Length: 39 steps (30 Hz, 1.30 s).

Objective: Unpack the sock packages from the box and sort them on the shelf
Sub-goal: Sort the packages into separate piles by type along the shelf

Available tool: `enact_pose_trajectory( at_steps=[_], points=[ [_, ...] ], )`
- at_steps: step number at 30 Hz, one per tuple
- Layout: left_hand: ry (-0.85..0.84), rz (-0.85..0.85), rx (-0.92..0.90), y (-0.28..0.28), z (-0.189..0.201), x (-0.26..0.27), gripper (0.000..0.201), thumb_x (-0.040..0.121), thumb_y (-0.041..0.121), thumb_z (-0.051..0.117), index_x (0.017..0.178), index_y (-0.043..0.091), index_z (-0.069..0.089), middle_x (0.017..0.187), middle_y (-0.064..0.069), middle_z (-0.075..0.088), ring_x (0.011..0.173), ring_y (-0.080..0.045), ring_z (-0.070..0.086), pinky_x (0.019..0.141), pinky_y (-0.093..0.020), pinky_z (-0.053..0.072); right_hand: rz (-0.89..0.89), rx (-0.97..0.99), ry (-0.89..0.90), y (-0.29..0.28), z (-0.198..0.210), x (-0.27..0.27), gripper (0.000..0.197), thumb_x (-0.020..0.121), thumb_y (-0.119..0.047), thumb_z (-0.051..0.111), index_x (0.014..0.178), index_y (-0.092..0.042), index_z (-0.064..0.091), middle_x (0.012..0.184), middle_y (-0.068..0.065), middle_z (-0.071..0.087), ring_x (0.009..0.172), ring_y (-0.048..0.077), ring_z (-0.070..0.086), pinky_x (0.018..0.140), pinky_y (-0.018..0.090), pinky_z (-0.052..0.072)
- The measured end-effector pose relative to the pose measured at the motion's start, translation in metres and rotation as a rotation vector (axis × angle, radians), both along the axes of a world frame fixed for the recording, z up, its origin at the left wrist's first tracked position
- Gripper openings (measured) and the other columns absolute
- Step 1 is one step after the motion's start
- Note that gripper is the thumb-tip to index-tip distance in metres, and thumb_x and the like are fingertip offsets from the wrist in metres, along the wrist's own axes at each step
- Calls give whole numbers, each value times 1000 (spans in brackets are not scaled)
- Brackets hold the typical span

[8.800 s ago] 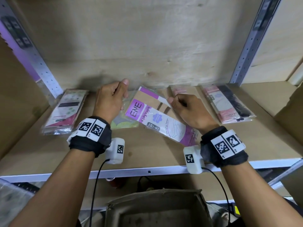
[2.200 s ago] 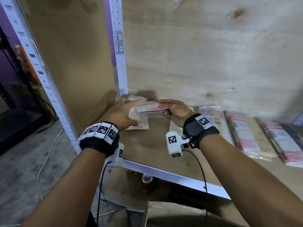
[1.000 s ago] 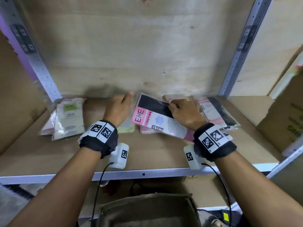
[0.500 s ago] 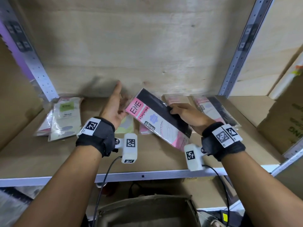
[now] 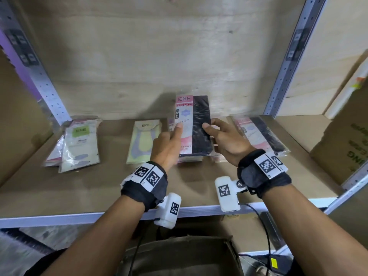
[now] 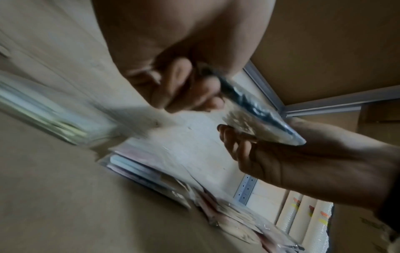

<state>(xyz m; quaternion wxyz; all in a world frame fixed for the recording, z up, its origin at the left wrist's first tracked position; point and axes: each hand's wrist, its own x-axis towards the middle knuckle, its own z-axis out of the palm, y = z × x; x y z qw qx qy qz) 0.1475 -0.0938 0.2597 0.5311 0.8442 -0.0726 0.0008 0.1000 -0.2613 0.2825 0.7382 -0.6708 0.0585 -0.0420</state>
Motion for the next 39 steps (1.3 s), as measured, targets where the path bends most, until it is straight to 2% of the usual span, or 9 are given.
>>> enact_pose_trajectory(
  at_steps=[3,7,10,17,20,24,28,35,39],
  points=[
    [-86,87,44,-4,-1,2,59,100,59,35,106,14,72,107,-16,71,96,-36,63,84,-36,50,216,-69,92,-7,-1,-8,42,90,-27,73,126,-13,56,113,12,74,95,33,73,70,36,60],
    [-100,87,33,-17,-2,-2,59,102,55,32,91,8,66,94,-14,67,83,-33,57,72,-30,39,197,99,-15,-20,-15,-19,6,92,-10,67,96,-6,65,106,7,75,95,24,74,71,31,63],
    [-116,92,-3,-31,-5,-4,56,104,52,32,84,10,63,91,-15,68,80,-32,60,69,-31,42,148,201,-79,-29,-32,-23,13,99,-8,55,98,-4,68,98,8,74,89,18,73,68,28,61],
    [29,5,-197,-89,-3,10,63,101,57,34,117,6,67,122,-17,69,108,-35,66,98,-48,52,7,142,-113,-72,-29,-16,21,102,-12,51,100,1,67,100,19,66,71,20,66,67,26,59],
    [35,-54,-159,-121,3,13,54,101,57,35,110,14,67,110,-8,71,95,-26,70,88,-43,59,-126,55,-85,-104,-29,-15,26,99,-15,58,107,9,64,88,17,57,63,21,55,55,24,49],
    [74,-289,-40,-152,10,16,31,100,43,51,108,18,66,87,2,70,68,-18,65,57,-28,52,-387,-142,-79,-153,-27,-19,13,92,-15,70,89,-2,70,71,7,68,51,10,61,48,22,46],
    [152,-531,-17,-173,10,20,19,96,18,64,111,7,68,74,0,67,55,-7,57,52,-18,47,-595,-390,9,-200,-27,-26,17,85,-27,78,92,-12,74,84,3,75,73,15,71,68,31,57],
    [220,-438,81,-215,-4,16,25,87,8,74,109,-4,72,100,-19,75,83,-24,72,91,-41,59,-641,-620,148,-214,-31,-31,24,81,-32,81,98,-16,76,94,4,75,94,20,69,92,36,56],
    [210,-413,227,-224,-6,13,40,80,8,81,117,-5,69,108,-19,74,99,-29,73,91,-42,59,-583,-672,239,-218,-35,-32,22,81,-30,80,95,-13,77,95,4,74,95,19,66,83,29,52]
  ],
)
